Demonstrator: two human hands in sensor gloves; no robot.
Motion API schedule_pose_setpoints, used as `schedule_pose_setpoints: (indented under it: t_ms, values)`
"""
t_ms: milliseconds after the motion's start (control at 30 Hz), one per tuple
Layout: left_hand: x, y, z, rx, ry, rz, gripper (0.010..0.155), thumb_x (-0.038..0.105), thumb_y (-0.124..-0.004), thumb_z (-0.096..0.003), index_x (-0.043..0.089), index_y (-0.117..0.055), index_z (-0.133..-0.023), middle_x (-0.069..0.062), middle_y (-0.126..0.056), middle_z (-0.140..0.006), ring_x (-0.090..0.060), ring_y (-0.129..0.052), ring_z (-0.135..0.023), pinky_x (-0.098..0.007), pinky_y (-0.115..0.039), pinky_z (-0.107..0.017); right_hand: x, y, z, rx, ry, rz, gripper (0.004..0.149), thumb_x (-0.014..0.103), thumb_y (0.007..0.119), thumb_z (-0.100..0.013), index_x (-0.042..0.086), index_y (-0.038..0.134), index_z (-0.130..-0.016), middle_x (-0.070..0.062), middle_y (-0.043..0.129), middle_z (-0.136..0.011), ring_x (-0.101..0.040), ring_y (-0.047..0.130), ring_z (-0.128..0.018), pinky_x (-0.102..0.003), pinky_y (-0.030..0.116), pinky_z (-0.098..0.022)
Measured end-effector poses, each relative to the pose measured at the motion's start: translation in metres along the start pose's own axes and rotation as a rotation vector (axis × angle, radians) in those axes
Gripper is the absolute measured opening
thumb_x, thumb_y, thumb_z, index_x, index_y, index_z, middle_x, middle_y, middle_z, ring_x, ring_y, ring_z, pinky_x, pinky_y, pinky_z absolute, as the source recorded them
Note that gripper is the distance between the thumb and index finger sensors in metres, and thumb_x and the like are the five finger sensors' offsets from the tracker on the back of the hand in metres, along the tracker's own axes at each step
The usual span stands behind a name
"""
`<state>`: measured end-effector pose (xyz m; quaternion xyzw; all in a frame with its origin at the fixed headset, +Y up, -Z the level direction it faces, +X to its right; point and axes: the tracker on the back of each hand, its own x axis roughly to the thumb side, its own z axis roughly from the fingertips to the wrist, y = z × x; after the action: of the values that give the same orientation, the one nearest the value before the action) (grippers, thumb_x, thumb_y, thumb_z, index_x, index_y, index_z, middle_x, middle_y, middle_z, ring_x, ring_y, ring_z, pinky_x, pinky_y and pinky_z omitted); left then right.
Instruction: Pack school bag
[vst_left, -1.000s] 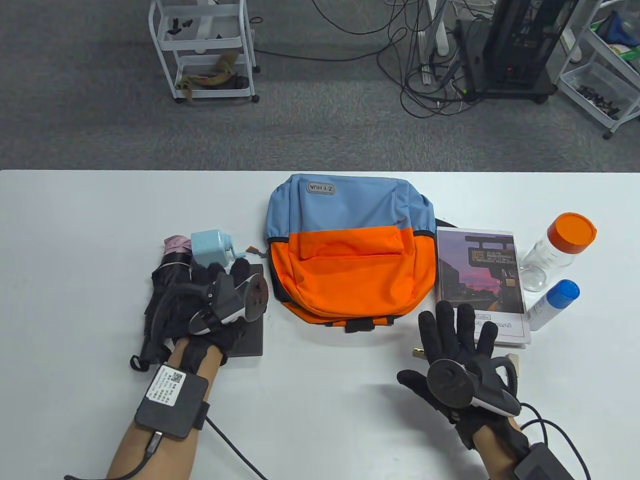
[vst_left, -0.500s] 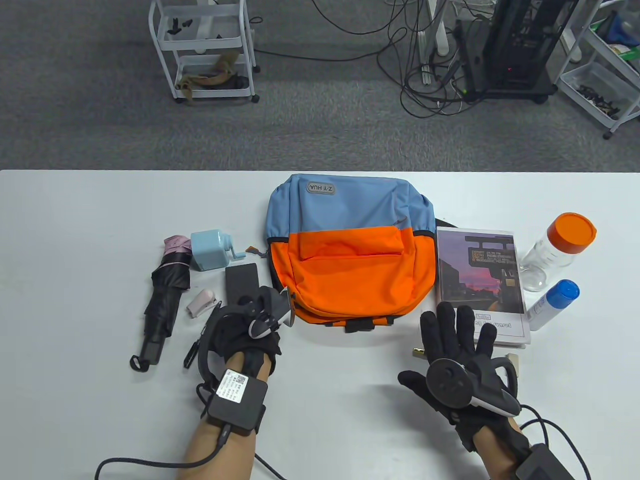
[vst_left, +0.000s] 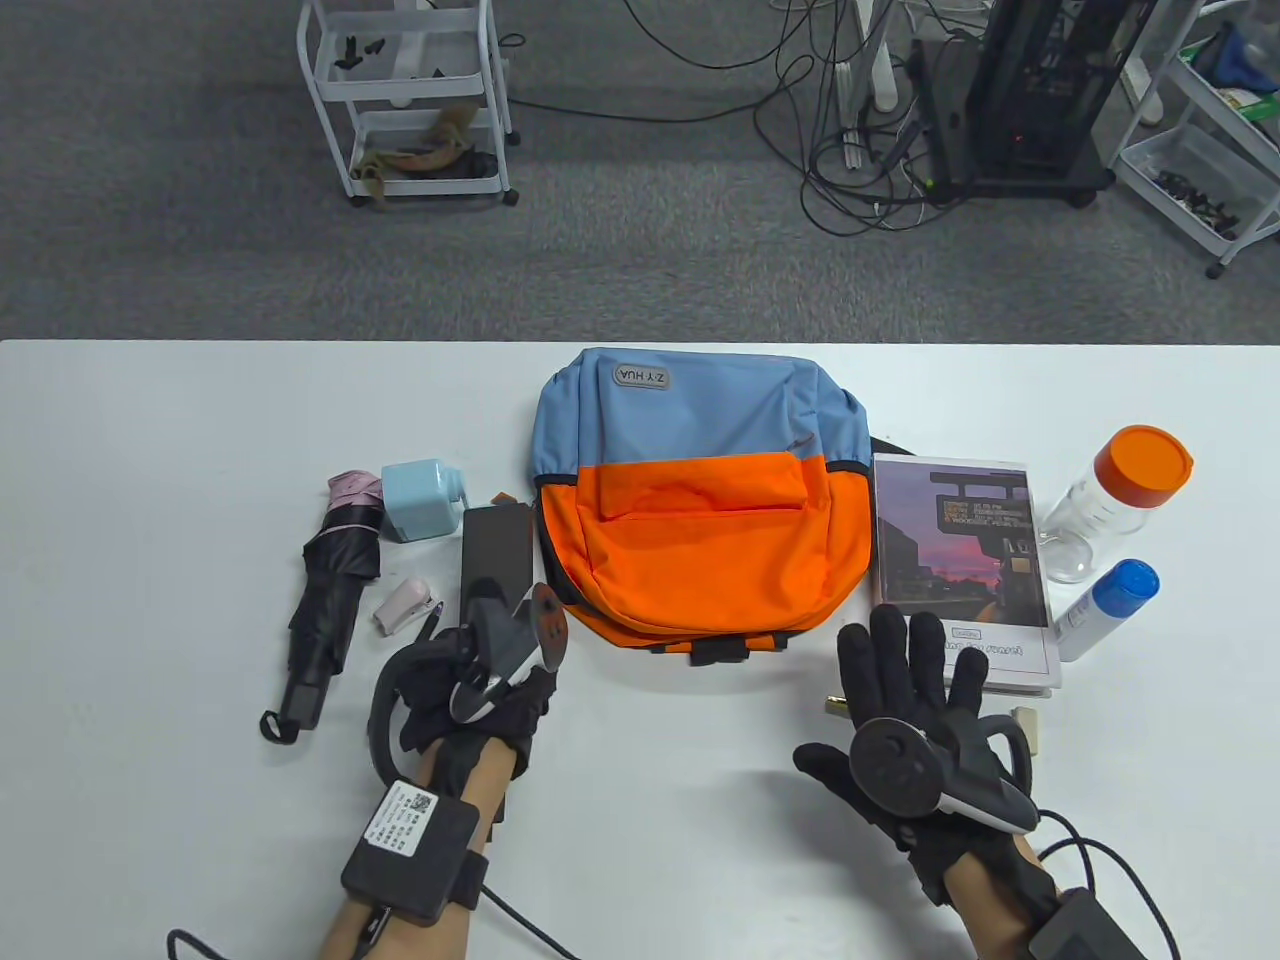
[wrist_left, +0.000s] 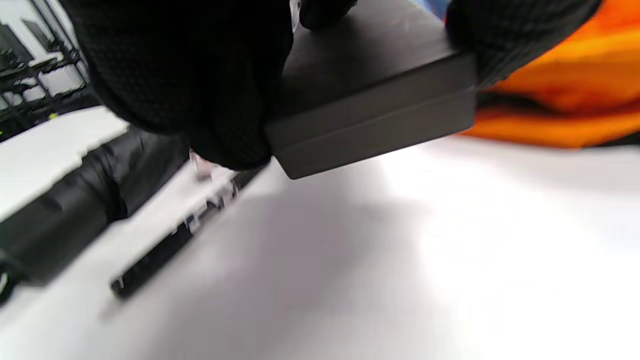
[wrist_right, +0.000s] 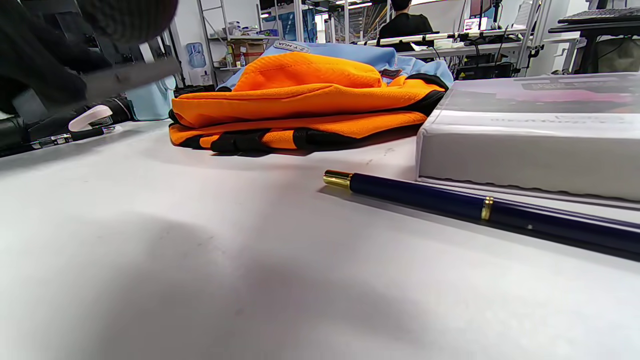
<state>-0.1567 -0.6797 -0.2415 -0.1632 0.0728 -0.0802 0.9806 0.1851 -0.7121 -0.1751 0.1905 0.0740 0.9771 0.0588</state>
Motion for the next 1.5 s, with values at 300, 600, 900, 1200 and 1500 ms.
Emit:
schedule_pose_setpoints:
  t_ms: [300,600,900,1200,1500]
  values:
    - [0.001,0.036,0.051,0.192,-0.387,-0.049,0.095,0.066,-0.086,-0.0537,0.024,-0.038,-0.124,-0.034,-0.08,-0.111,-0.049,-0.1,-0.083,-0.07,-0.08,-0.064,-0.002,0.0,0.0,-0.008,0.011,-0.007,0.108,0.062,0.056,-0.053,-0.009,-0.002,-0.11,-0.047,-0.001,-0.112,-0.076,0.003,-0.094,-0.093,0.017,-0.054]
    - [0.06,-0.011,0.067,0.261,-0.717,-0.188,0.103,0.063,-0.093,-0.0468,0.009,-0.046,-0.121,-0.03,-0.083,-0.112,-0.048,-0.1,-0.088,-0.067,-0.084,-0.066,-0.005,0.003,-0.002,0.018,0.02,-0.008,0.108,0.062,0.056,-0.053,-0.009,-0.002,-0.11,-0.048,-0.001,-0.111,-0.076,0.003,-0.094,-0.093,0.017,-0.055]
    - [0.075,-0.059,0.047,0.274,-0.829,-0.175,0.087,0.058,-0.101,-0.0414,0.021,-0.068,-0.113,-0.028,-0.089,-0.108,-0.049,-0.103,-0.087,-0.068,-0.087,-0.064,-0.008,0.005,-0.004,0.04,0.022,-0.015,0.108,0.061,0.057,-0.053,-0.009,-0.001,-0.111,-0.047,-0.002,-0.111,-0.076,0.003,-0.094,-0.093,0.017,-0.055]
    - [0.076,-0.066,0.041,0.104,-0.74,-0.187,0.084,0.052,-0.098,-0.0466,0.03,-0.055,-0.115,-0.03,-0.066,-0.123,-0.059,-0.076,-0.104,-0.076,-0.07,-0.071,-0.004,0.012,-0.007,0.079,0.017,0.006,0.108,0.061,0.058,-0.053,-0.009,0.0,-0.111,-0.048,-0.002,-0.111,-0.076,0.003,-0.093,-0.093,0.018,-0.056]
    - [0.068,-0.069,0.037,0.169,-0.781,-0.157,0.095,0.05,-0.102,-0.0431,0.01,-0.057,-0.118,-0.028,-0.081,-0.115,-0.047,-0.093,-0.094,-0.071,-0.078,-0.069,0.016,-0.031,-0.009,-0.128,-0.023,0.105,0.086,0.051,0.077,-0.051,-0.005,0.052,-0.112,-0.04,0.059,-0.114,-0.07,0.065,-0.097,-0.083,0.059,-0.067]
